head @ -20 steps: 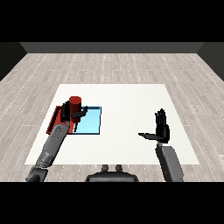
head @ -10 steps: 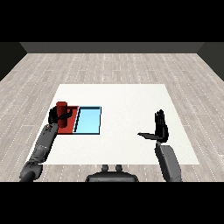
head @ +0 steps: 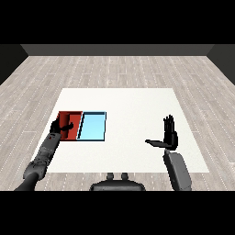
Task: Pick the red can and put it in the red box
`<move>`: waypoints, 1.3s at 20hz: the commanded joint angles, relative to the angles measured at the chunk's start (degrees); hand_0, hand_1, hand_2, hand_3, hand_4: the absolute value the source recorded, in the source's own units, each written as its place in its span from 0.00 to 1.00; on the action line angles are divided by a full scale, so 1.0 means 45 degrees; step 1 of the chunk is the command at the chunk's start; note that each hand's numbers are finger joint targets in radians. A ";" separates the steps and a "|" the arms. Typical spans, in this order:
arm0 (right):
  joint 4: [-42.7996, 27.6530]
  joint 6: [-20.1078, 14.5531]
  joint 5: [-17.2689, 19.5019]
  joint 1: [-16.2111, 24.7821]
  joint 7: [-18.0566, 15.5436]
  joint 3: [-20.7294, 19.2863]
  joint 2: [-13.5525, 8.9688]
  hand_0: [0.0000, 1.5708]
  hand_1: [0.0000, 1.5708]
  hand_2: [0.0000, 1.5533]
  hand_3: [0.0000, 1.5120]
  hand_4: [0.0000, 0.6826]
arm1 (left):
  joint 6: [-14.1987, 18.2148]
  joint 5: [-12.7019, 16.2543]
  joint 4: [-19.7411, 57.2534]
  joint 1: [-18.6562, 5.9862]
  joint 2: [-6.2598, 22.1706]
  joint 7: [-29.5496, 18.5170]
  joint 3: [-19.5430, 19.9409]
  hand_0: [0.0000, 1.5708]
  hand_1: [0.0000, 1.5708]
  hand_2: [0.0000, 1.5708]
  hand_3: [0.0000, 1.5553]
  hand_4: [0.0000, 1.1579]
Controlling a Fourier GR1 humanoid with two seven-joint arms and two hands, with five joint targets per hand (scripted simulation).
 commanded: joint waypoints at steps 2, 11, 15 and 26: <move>-0.0217 -0.0327 0.0371 -0.0073 -0.0289 0.0218 0.0356 0.00 0.00 0.00 0.00 0.00 | 0.0061 -0.0188 0.1984 -0.0814 -0.0110 0.0570 0.0222 0.51 0.51 0.48 0.00 0.61; -0.0266 0.0651 0.0017 0.0690 -0.1094 0.0174 0.0268 0.00 0.00 0.00 0.00 0.00 | -0.1532 -0.1658 0.3143 -0.1532 0.0260 0.1527 -0.1107 0.00 0.00 0.00 0.00 0.00; -0.0437 0.0107 0.0153 -0.0127 -0.0263 0.0190 0.0485 0.00 0.00 0.00 0.00 0.00 | -0.2690 -0.1550 0.3326 -0.1884 0.0782 0.2432 -0.0959 0.00 0.00 0.00 0.00 0.00; -0.0780 0.0975 -0.0157 0.0201 -0.0732 -0.0006 0.0056 0.00 0.00 0.00 0.00 0.00 | -0.1122 0.2835 -0.1056 -0.1094 -0.0461 -0.4675 0.3323 0.00 0.00 0.00 0.00 0.00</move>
